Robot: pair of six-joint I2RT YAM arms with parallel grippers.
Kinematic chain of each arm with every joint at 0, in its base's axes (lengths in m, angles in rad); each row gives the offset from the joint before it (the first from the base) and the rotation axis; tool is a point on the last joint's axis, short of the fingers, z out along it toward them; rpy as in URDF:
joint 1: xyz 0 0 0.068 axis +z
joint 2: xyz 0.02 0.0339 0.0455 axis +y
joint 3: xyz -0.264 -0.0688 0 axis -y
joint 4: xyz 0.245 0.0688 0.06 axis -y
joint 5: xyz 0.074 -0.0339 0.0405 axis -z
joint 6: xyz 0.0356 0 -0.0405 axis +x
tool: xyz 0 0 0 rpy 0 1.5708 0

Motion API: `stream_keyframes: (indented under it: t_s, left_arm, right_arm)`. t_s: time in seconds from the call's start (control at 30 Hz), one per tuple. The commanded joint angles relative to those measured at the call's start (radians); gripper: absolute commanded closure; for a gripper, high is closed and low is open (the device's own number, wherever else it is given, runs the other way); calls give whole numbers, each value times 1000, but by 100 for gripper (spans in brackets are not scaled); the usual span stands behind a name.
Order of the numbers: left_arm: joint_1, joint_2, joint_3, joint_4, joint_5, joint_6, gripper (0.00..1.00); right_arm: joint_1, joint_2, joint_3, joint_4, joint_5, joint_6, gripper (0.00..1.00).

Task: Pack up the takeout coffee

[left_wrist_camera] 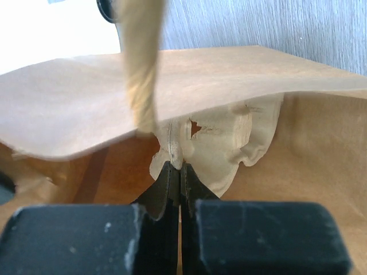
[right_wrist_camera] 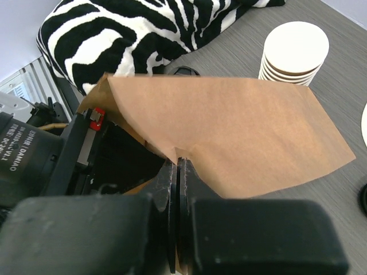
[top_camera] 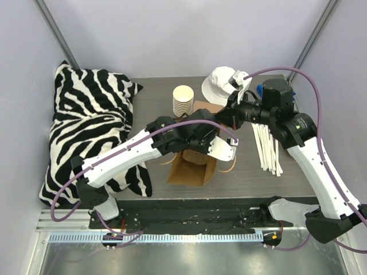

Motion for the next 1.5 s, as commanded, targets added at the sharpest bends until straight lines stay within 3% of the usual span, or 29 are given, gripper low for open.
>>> stream_keyframes:
  t_s: [0.0,0.6,0.73,0.97,1.13,1.47]
  left_arm:
    - [4,-15,12,72,50,32,100]
    - [134,59,-7,123,137,-23,98]
    - [142,59,-26,149,119,-2,85]
    - [139,59,66,117,123,-28,56]
    - [127,33,78,109,123,-29,44]
    - [45,-107,75,146,139,-71,29]
  right_arm:
    - [1,26,8,-12,-7,-28,99]
    - [4,32,-12,-11,-24,-22,99]
    - [3,35,-18,-17,-23,-23,99]
    - [1,43,-19,-20,-15,-31,99]
    - [0,53,-15,-22,-18,-34,99]
    - [-23,58,-5,-26,-18,-29,99]
